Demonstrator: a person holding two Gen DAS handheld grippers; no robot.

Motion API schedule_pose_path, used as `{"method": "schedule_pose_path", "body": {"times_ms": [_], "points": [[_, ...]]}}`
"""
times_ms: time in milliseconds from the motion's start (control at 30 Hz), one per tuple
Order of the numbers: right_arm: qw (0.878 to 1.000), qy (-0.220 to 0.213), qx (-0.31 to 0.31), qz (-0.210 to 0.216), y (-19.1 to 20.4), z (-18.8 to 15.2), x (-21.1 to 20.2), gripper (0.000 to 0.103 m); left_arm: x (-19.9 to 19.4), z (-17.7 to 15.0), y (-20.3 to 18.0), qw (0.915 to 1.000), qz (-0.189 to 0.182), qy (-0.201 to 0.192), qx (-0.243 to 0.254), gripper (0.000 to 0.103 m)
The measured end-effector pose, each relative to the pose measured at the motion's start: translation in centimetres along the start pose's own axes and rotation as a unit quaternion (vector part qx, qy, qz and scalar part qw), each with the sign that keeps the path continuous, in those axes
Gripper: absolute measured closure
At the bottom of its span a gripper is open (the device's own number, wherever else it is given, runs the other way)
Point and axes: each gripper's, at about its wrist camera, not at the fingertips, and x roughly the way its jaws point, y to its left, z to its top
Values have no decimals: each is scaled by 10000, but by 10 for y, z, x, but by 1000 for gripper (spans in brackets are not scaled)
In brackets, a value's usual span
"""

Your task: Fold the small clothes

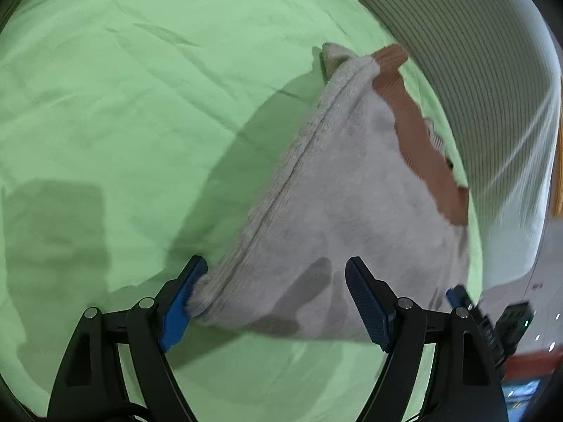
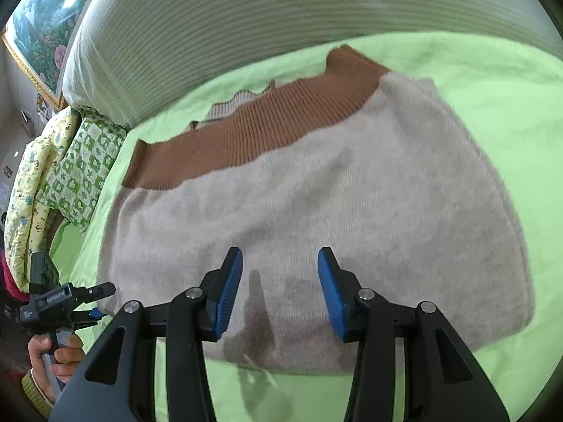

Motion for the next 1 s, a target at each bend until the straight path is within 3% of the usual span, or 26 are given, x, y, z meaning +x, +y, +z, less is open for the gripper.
{"method": "schedule_pose_path", "body": {"times_ms": [133,267,400,500,567,633,700,767,800,900,1000], "points": [[9999,-39,97,37,-1,8,0,57,8,11,-10,9995,-212,7,-252,23],[9995,-21,-82,294,12,17,7,57,13,8,-19,9998,-122,11,-171,23],[9954,465,-445,712,37,26,40,57,12,2,-18,9998,-91,-51,-162,24],[9942,740,-688,357,42,30,71,57,14,2,-19,9999,15,-101,-126,24],[9961,676,-570,-1,33,37,85,57,15,2,-22,9998,109,-153,-91,26],[9983,497,-280,81,25,43,85,57,16,3,-27,9997,185,-185,-37,30],[9989,424,-174,89,25,47,79,57,18,4,-31,9996,191,-169,79,52],[9996,210,-154,85,24,48,62,57,18,5,-35,9994,235,-157,210,63],[9998,143,-133,64,21,49,55,57,17,5,-36,9992,249,-191,248,75],[9999,28,94,-34,3,46,37,57,10,5,-43,9984,264,-303,397,83],[9988,-72,379,-288,-20,38,26,57,2,4,-52,9974,211,-397,567,85]]}}
